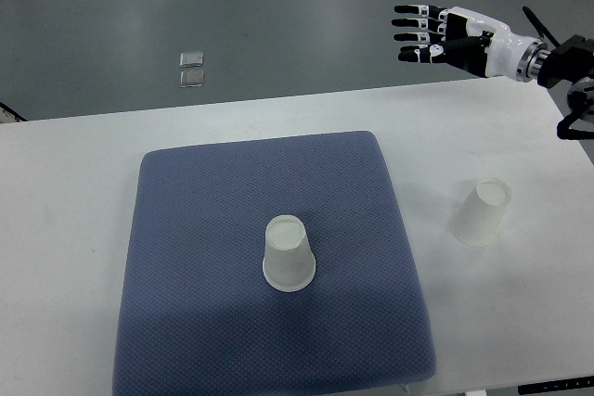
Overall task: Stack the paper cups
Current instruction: 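Lower the right hand beside the white paper cup off the pad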
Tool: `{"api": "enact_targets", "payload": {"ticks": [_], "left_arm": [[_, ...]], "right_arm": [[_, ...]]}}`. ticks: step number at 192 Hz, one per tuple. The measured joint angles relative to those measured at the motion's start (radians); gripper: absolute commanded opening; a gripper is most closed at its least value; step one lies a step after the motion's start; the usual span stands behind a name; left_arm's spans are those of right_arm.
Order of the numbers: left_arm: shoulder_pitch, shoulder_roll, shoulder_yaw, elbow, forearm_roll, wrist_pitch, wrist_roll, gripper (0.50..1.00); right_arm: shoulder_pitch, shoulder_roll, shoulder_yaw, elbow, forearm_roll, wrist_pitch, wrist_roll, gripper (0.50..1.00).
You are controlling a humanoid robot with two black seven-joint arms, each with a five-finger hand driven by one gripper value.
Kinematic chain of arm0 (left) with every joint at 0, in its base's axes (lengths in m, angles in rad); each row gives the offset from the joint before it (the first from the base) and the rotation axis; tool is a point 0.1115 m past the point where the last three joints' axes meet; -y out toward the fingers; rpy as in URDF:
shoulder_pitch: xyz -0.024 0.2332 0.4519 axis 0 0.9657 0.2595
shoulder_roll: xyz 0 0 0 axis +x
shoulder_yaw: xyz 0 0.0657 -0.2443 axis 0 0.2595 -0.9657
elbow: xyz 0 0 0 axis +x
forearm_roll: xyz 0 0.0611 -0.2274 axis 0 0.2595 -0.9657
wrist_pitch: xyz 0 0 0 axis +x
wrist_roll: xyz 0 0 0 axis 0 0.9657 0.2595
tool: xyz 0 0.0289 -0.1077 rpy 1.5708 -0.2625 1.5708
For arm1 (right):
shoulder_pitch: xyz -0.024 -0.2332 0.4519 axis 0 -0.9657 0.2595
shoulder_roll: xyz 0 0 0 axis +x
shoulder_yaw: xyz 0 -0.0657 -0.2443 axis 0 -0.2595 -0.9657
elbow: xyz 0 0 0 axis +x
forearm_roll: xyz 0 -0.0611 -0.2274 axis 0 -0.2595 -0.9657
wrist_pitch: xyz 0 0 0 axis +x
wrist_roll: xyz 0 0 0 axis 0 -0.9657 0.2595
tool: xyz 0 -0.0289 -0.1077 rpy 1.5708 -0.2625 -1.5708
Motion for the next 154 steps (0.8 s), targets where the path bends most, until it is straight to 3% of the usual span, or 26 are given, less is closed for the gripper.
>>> {"api": "enact_targets", "payload": {"ticks": [28,87,128,154], "left_arm": [[0.0,0.0,0.0,0.0,0.0,0.0,0.0,1.0],[0.0,0.0,0.0,0.0,0.0,0.0,0.0,1.0],[0.0,0.0,0.0,0.0,0.0,0.0,-0.001,1.0],[0.0,0.0,0.0,0.0,0.0,0.0,-0.001,1.0]], "right_arm": [[0.009,-0.08,-0.003,0.058,-0.191,0.016,0.001,0.921],[0.019,-0.22,-0.01,0.169,-0.509,0.126,0.01,0.921],[0.014,-0.323,-0.082,0.316,-0.73,0.128,0.045,0.921],[0.013,-0.38,-0.142,0.398,-0.814,0.081,0.064,0.921]]}}
